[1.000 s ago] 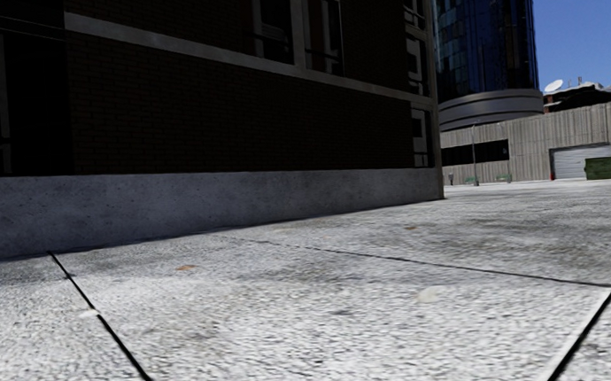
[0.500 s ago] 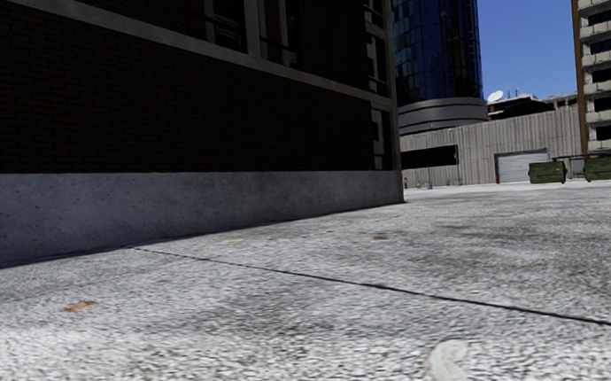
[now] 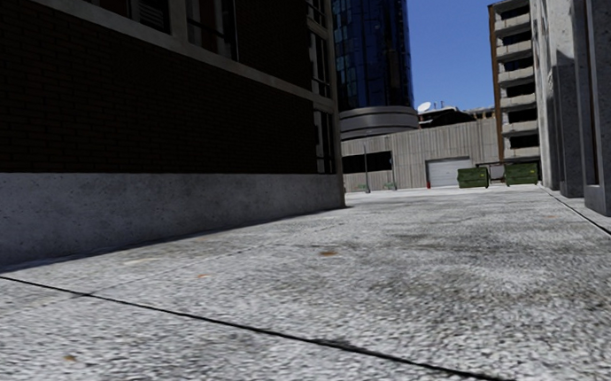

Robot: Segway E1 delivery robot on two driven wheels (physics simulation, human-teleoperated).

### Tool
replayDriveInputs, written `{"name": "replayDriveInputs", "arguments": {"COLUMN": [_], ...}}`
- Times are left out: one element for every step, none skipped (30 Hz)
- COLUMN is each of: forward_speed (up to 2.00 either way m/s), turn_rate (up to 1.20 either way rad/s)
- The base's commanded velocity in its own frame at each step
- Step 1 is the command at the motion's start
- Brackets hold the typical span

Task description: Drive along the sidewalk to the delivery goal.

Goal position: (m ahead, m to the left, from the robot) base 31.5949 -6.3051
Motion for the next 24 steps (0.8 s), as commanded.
{"name": "replayDriveInputs", "arguments": {"forward_speed": [2.00, 2.00, 2.00, 2.00, 2.00, 2.00, 2.00, 2.00, 2.00, 2.00, 2.00, 2.00, 2.00, 2.00, 2.00, 2.00, 2.00, 2.00, 2.00, 2.00, 2.00, 2.00, 2.00, 2.00], "turn_rate": [-0.49, -0.49, -0.49, -0.49, -0.49, -0.49, -0.49, -0.49, -0.49, -0.50, -0.50, -0.50, -0.50, -0.50, -0.50, -0.50, -0.50, -0.50, -0.50, -0.49, -0.49, -0.35, -0.17, 0.00]}}
